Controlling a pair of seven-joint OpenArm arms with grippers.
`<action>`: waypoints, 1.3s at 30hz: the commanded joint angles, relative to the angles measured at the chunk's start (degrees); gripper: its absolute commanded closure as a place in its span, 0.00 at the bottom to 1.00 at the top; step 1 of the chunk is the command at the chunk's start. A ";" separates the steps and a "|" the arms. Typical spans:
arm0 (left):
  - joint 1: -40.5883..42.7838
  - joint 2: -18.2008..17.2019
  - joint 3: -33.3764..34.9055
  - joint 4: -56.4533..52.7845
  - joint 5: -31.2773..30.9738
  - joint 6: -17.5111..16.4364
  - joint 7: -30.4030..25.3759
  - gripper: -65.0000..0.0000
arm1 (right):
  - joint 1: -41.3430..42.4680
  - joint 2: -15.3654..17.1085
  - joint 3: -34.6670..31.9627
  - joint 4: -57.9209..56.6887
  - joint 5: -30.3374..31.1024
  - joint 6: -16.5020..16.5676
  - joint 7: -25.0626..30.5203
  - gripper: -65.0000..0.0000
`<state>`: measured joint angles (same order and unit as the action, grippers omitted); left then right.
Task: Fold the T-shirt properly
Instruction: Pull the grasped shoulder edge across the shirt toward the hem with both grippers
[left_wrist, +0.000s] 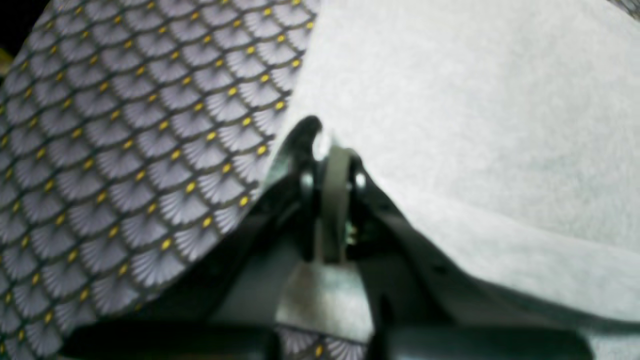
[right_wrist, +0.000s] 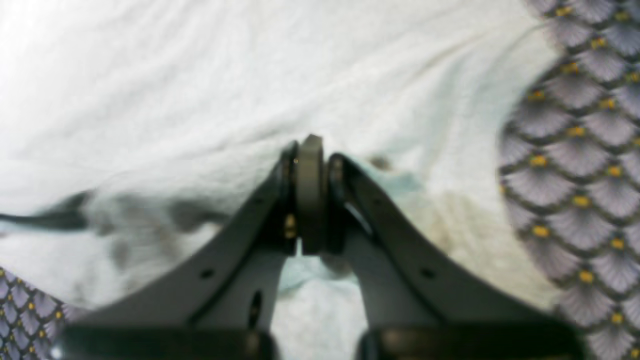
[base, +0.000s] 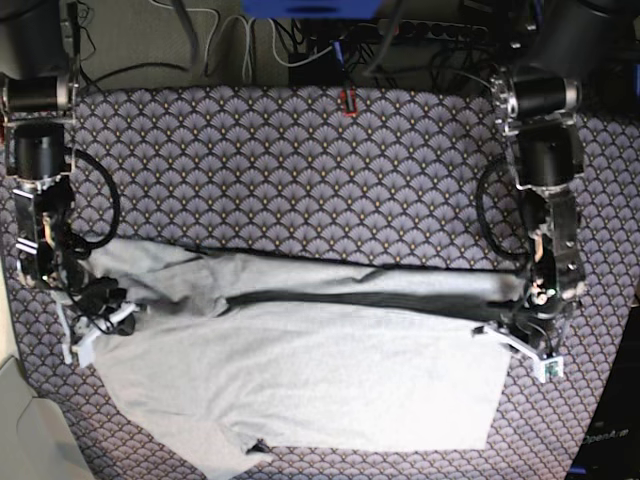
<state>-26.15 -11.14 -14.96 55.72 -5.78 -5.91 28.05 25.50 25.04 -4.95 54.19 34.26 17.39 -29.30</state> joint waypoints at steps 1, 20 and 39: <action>-1.85 -1.22 0.50 0.06 -0.15 -0.11 -2.16 0.99 | 1.71 1.20 0.42 0.62 -0.11 0.68 1.65 1.00; -3.69 -1.74 1.73 -1.70 -0.24 -0.02 -3.92 0.96 | 4.09 1.20 -1.95 0.36 -0.19 0.68 1.74 1.00; 1.93 -1.74 1.55 2.69 -0.68 -0.11 -3.75 0.35 | 1.62 2.79 3.41 0.53 -0.19 0.68 1.30 0.51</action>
<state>-22.68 -12.34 -13.32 57.34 -6.24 -6.04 25.50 25.56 26.85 -1.74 53.84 33.39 17.82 -29.17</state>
